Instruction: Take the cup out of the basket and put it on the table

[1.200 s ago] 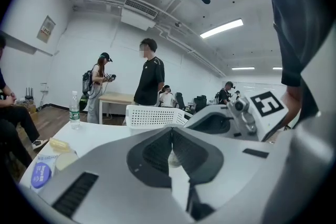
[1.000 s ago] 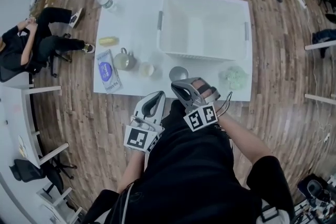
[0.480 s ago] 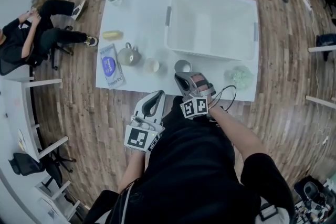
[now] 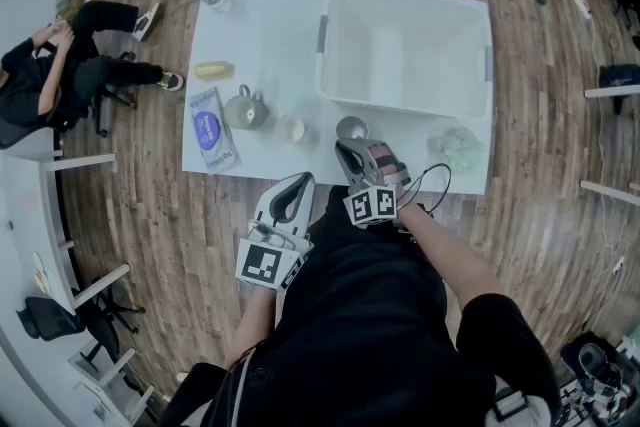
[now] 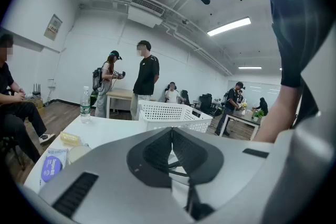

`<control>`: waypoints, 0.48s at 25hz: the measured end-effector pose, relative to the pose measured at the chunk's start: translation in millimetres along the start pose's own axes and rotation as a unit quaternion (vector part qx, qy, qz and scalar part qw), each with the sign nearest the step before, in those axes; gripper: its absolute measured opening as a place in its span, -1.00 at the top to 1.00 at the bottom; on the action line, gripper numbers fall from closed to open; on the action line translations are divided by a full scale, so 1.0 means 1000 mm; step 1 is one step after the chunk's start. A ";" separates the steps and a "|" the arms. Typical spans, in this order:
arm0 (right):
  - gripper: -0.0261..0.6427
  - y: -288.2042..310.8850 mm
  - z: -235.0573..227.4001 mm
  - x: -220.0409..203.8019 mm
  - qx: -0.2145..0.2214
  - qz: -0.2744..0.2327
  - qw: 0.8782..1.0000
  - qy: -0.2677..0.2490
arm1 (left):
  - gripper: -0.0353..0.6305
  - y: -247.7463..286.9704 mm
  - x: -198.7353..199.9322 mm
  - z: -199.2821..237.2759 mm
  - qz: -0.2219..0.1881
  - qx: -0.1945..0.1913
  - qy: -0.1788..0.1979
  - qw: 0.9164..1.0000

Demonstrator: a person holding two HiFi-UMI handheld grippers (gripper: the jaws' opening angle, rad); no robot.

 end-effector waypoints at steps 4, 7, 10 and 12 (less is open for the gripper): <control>0.81 -0.002 -0.008 0.000 -0.007 0.008 1.000 0.007 | 0.86 0.001 0.002 0.001 -0.001 -0.006 0.000 1.000; 0.81 -0.003 -0.011 0.000 -0.005 0.009 1.000 0.008 | 0.86 0.002 0.001 0.001 -0.004 -0.012 -0.005 1.000; 0.81 -0.007 -0.010 0.001 -0.002 0.012 1.000 -0.001 | 0.86 0.003 -0.001 0.003 -0.004 -0.019 -0.003 1.000; 0.81 -0.012 -0.011 0.003 -0.006 0.012 1.000 -0.003 | 0.86 0.003 -0.003 0.004 -0.004 -0.025 -0.005 1.000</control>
Point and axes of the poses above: the fingertips, and each gripper's own axes: y forward along the fingers, z to its left, x out of its top, the point moved 1 cm from there along -y, backward along the fingers, and after that the axes turned 1 degree about z, right-handed, at the moved point
